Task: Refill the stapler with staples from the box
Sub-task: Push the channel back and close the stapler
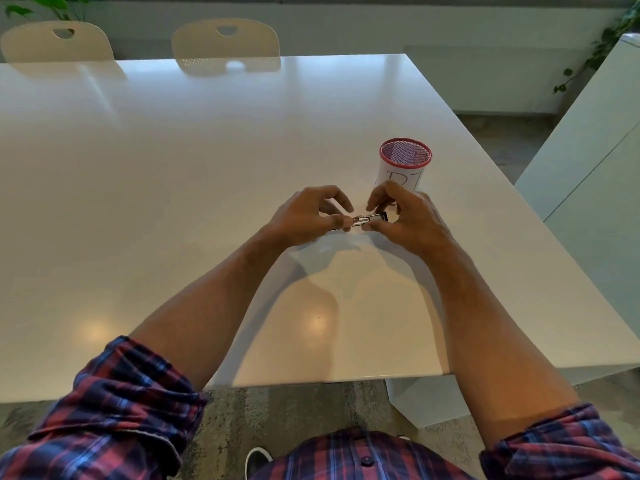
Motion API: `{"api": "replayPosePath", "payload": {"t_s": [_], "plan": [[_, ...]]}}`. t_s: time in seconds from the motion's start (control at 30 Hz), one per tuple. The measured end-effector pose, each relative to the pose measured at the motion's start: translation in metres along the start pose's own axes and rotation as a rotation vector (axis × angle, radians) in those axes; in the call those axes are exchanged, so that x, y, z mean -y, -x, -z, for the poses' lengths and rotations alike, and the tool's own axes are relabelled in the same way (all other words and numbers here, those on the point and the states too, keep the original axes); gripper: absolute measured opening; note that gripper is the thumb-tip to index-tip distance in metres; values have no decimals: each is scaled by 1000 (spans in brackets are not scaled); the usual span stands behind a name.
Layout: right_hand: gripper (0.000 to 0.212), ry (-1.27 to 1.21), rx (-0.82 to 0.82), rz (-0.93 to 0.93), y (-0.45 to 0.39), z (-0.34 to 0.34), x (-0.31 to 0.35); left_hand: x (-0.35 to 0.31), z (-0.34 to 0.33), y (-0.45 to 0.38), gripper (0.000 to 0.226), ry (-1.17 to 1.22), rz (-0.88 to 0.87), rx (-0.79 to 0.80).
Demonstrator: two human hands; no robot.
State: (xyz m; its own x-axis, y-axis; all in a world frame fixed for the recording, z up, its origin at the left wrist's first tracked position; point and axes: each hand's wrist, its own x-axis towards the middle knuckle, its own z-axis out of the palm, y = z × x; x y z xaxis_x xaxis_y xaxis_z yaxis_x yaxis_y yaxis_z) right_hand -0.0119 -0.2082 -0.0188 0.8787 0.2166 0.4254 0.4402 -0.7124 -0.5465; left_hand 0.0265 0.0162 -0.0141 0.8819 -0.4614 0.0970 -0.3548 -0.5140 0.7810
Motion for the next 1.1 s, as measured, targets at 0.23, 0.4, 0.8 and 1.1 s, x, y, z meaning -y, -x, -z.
{"api": "replayPosePath", "payload": {"t_s": [0.23,0.4,0.8,1.1], "plan": [[46,-13,30,-39,-3,1,2,-5,7,-10,13,39,148,75],[48,16,126,-46,-1,3,-1,-4,4,-12,10,72,238,18],[26,-16,68,-177,0,5,-10,10,22,-3,18,35,128,56],[19,-329,43,-180,-5,3,6,7,15,2,25,278,73,-107]]}}
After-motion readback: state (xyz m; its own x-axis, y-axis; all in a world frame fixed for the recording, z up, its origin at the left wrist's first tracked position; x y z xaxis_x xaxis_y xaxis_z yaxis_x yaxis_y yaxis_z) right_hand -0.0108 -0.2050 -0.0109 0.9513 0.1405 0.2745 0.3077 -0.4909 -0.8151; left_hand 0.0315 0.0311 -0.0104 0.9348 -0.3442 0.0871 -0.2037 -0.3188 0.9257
